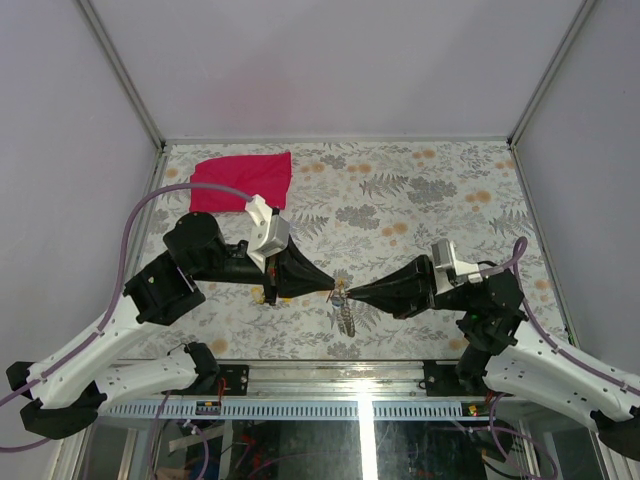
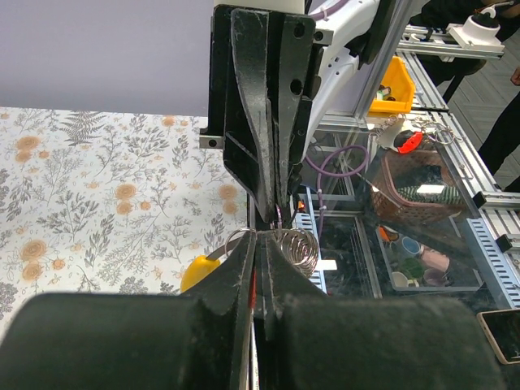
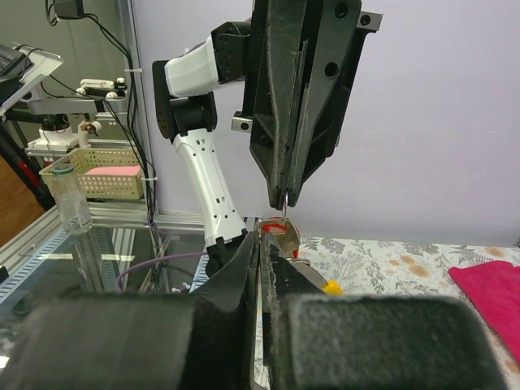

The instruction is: Put the keys on the keyring

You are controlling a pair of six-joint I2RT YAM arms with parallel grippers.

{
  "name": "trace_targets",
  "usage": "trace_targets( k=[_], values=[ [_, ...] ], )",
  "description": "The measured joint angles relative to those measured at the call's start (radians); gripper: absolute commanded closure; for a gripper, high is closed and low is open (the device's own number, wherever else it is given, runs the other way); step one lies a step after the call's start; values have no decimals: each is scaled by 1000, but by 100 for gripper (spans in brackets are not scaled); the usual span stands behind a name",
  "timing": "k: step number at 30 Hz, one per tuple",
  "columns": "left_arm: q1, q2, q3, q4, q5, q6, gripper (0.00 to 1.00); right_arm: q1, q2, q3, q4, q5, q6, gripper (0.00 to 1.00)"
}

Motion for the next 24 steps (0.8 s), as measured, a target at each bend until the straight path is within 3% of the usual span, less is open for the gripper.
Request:
trace_targets(
  k=[24],
  values=[
    [0,10,0,0,22,-8,100,0,39,2,40,12,33,100]
  ],
)
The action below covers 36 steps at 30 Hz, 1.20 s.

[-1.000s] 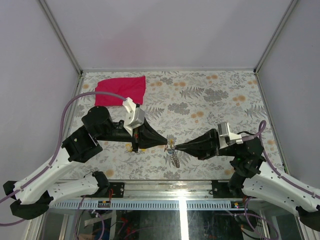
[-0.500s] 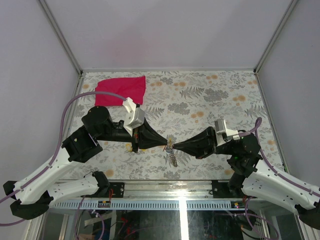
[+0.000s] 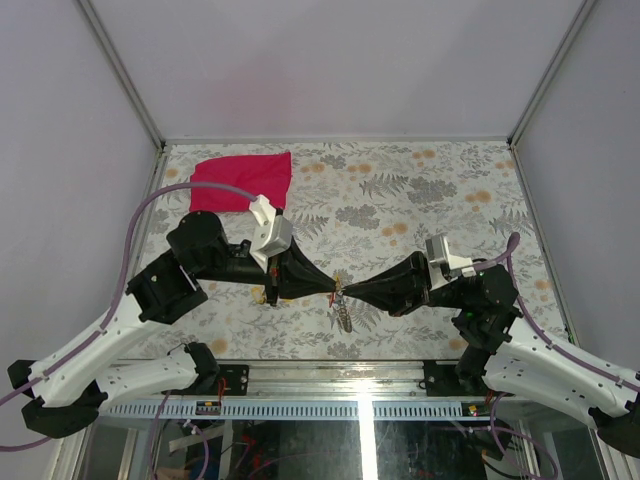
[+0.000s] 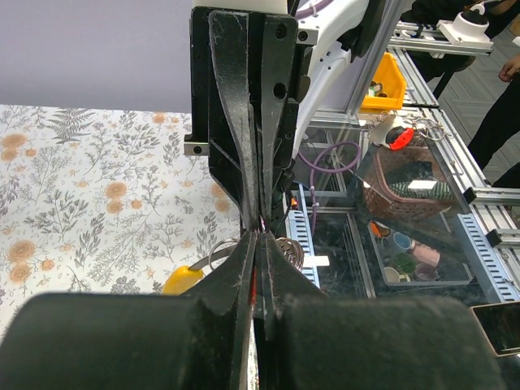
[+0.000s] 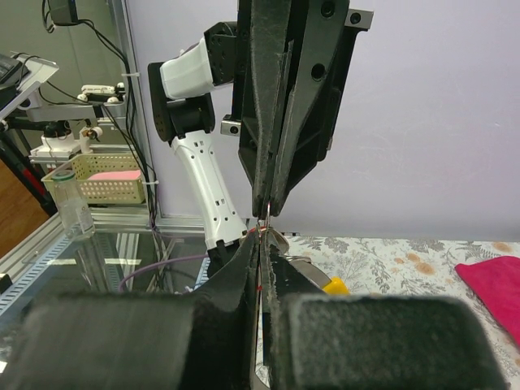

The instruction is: Put the keys on the keyring

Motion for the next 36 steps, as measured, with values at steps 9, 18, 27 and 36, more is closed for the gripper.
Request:
trace_targets(
  k=[9,18,27,36],
  values=[
    [0,7,1,0,14,-2,100,0,0,0,6,9,0,100],
    [0,7,11,6,16,-3,100,0,-13,0,5,33,0,100],
    [0,7,12,7,17,-3,100,0,-38,0,6,64,-1,100],
    [0,7,12,7,19,-3,100,0,-39,0,7,89,0,100]
  ],
)
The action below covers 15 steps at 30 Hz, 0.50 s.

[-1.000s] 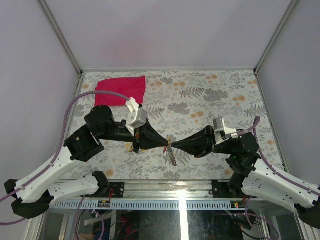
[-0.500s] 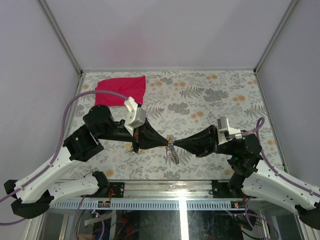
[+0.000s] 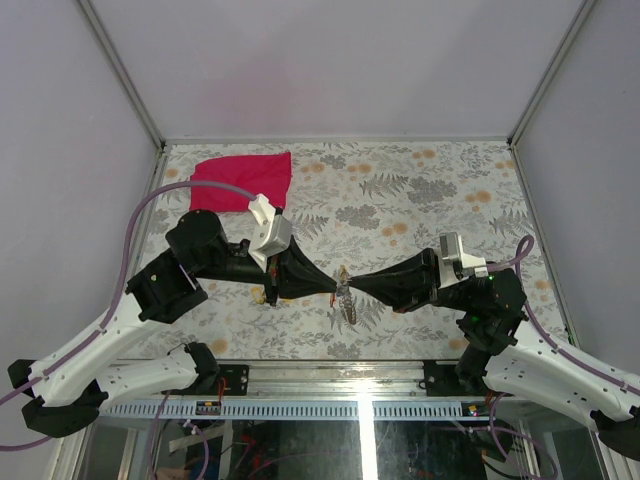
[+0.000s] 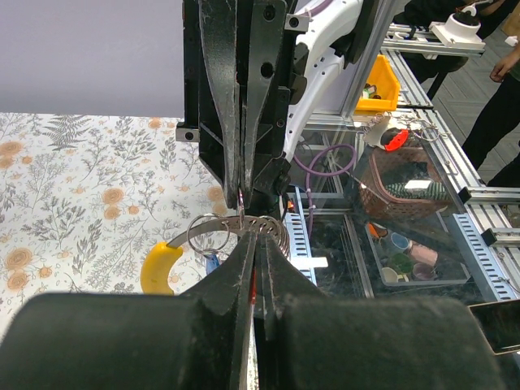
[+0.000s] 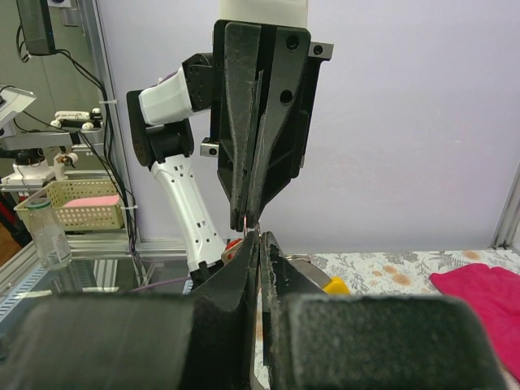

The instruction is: Put the keys on the keyring

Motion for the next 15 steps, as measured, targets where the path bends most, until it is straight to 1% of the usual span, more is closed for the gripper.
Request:
trace_targets(
  k=[6,11,15],
  values=[
    [0,-1,0,0,-22,0,100,0,0,0,7,-5,1,100],
    [0,-16,0,0,-77,3,100,0,-2,0,9,-9,8,100],
    [0,-24,5,6,-114,15,100,0,15,0,26,-4,46,100]
  ],
)
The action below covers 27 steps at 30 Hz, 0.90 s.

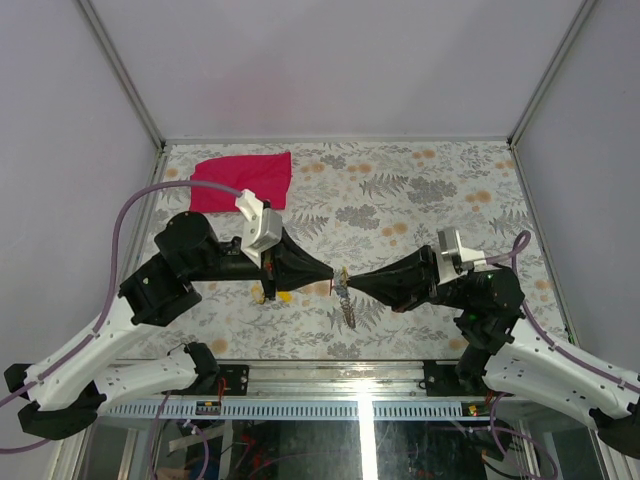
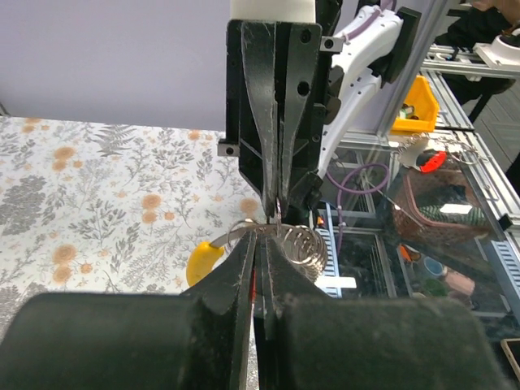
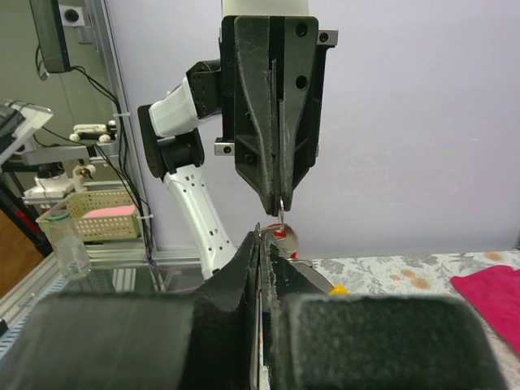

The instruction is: Put the keys on the keyring

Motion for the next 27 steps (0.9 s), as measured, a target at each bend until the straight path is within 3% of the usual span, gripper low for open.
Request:
trace_targets(
  k=[27],
  values=[
    [0,16,50,26,-16,51,100,0,97,37,132,52,145,100]
  ],
)
